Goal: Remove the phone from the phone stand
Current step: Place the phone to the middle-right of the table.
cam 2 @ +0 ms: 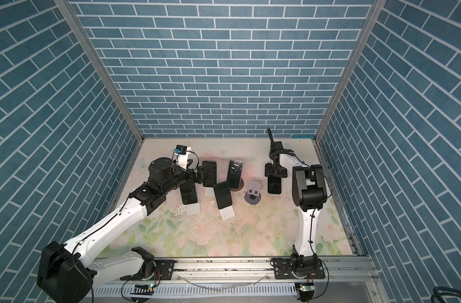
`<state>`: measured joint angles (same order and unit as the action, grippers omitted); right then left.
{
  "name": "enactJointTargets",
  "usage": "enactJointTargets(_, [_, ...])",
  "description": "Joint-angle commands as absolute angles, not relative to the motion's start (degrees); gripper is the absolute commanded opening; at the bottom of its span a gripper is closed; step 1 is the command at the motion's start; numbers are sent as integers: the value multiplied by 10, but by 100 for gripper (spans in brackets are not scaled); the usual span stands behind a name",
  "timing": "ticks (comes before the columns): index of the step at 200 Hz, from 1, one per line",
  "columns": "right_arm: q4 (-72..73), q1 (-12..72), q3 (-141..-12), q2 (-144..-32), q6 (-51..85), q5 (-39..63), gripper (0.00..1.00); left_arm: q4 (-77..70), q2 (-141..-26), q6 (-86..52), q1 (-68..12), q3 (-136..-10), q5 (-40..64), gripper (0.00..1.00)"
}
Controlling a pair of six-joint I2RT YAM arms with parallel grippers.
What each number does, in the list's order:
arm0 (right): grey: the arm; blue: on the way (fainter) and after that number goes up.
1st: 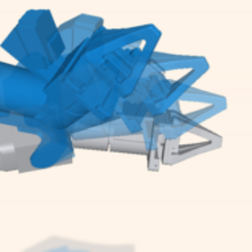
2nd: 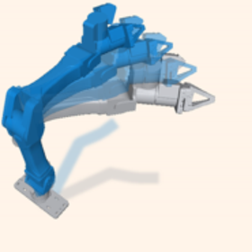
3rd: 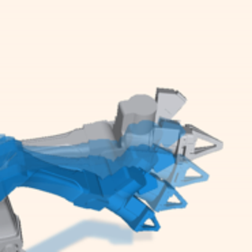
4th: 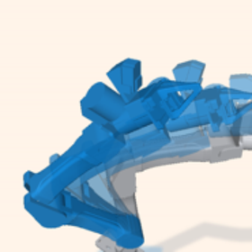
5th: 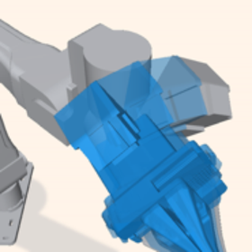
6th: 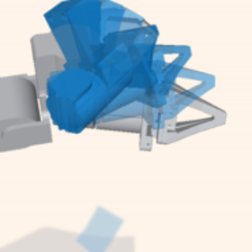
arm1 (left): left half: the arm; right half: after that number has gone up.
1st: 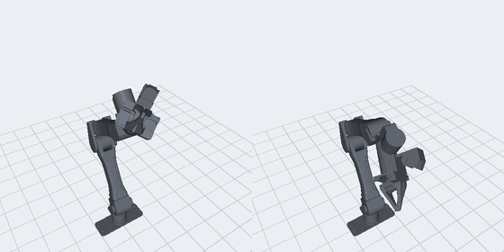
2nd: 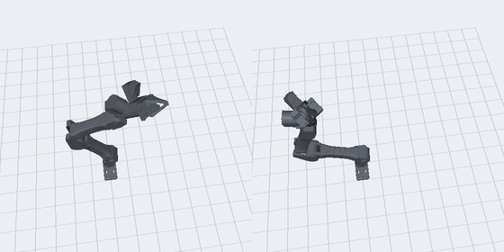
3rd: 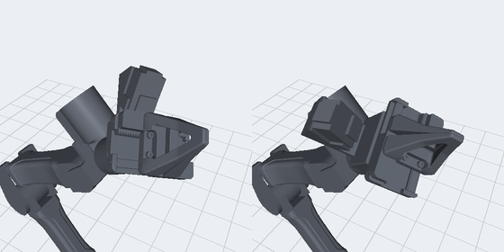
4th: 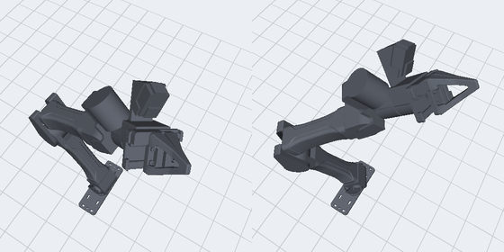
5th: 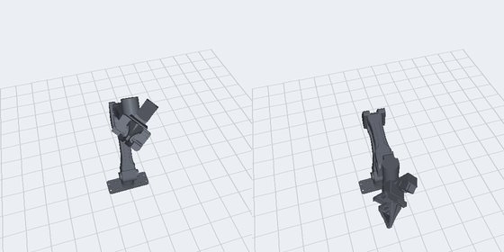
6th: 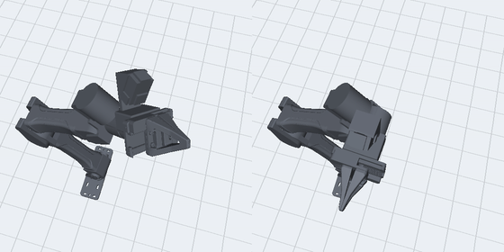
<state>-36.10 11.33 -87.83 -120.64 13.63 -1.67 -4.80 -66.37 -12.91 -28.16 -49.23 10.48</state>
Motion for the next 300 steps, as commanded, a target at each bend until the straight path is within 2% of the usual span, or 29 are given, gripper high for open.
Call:
enactJointTargets(1, [-392, 113, -881, -1239, 138, -2, 70, -48, -660, -118, -285, -490, 104, 100])
enactJointTargets(123, [-388, 113, -874, -1235, 142, 0, 81, -42, -653, -119, -285, -488, 101, 100])
enactJointTargets(198, [-388, 113, -868, -1230, 143, 3, 81, -39, -650, -119, -285, -484, 100, 100])
enactJointTargets(300, [-371, 114, -852, -1112, 169, -45, 83, 11, -647, -119, -285, -496, 64, 100])
